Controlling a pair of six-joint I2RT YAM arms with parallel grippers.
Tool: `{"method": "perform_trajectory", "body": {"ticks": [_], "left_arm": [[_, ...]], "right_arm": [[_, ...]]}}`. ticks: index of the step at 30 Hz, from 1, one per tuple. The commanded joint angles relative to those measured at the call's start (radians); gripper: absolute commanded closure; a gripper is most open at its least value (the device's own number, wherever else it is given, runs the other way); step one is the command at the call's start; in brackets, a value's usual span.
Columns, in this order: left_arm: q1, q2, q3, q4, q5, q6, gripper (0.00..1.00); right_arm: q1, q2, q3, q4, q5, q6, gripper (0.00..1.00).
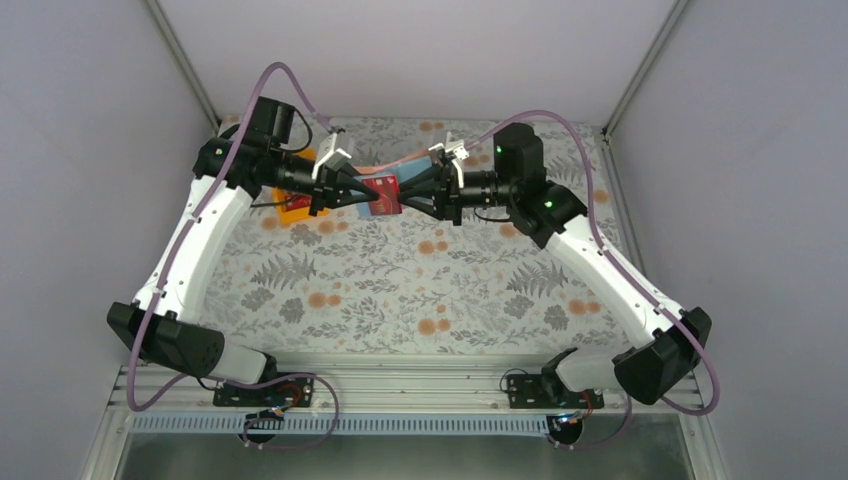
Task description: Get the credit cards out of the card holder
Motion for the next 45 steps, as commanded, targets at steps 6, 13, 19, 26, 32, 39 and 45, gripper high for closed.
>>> {"method": "perform_trajectory", "body": {"ticks": [6, 13, 19, 26, 32, 39, 45], "left_arm": [[-0.002, -0.009, 0.044, -0.022, 0.104, 0.063, 0.98], [-0.003, -0.007, 0.033, -0.019, 0.1, 0.059, 0.79], [-0.002, -0.008, 0.027, -0.03, 0.102, 0.077, 0.75], [-0.002, -0.008, 0.026, -0.031, 0.106, 0.076, 0.74], [-0.003, -0.004, 0.026, -0.003, 0.108, 0.033, 0.97], [-0.003, -0.008, 0.018, 0.005, 0.083, 0.023, 0.98], [-0.002, -0.008, 0.021, 0.007, 0.085, 0.016, 0.98]], "right_arm": [[0.019, 0.036, 0.027, -0.008, -0.054, -0.033, 0.93], [0.017, -0.004, 0.015, 0.005, -0.059, -0.068, 0.96], [-0.013, -0.057, 0.01, -0.016, -0.048, -0.092, 0.96], [-0.037, -0.08, 0.011, -0.033, -0.054, -0.096, 0.96], [-0.037, -0.076, 0.014, -0.033, -0.085, -0.098, 0.96], [-0.059, -0.096, 0.004, -0.076, -0.04, -0.137, 0.96], [-0.093, -0.122, -0.007, -0.096, -0.039, -0.141, 0.96]]}}
